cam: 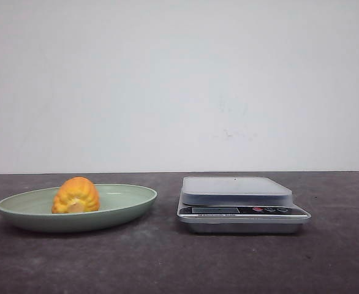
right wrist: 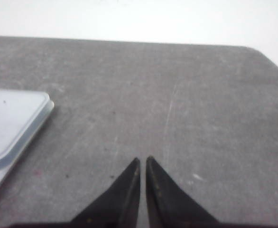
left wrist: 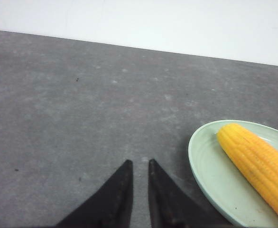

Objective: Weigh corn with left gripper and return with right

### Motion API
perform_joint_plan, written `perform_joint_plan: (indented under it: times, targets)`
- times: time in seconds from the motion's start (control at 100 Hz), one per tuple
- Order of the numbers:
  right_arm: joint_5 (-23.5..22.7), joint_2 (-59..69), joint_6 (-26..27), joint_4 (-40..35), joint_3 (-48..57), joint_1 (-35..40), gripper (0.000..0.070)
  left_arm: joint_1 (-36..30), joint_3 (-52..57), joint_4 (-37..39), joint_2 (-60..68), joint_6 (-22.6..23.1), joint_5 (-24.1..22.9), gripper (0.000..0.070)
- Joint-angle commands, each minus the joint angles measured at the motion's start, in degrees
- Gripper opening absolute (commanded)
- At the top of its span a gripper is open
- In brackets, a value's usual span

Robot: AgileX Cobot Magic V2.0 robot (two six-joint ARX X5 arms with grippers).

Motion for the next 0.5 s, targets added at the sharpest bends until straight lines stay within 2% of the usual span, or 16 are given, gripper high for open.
perform_joint_plan:
  times: [0.0, 0.35, 0.49]
  targets:
    - [-0.09, -0.11, 0.44, 0.94, -0.39, -0.17, 0.0016, 0.11, -0.96, -0.28, -0.07, 0.5, 0.09, 0.0017]
    - [-0.11, -0.11, 3.19, 1.51, -0.39, -0.07, 0.0015, 0.11, -0.96, -0.2, -0.07, 0.13, 0.15, 0.0017]
    - [-0.15, -0.09, 8.04, 2.4, -0.31, -0.07, 0.0007, 0.11, -0.96, 0.24, -0.07, -4.57, 0.52, 0.001]
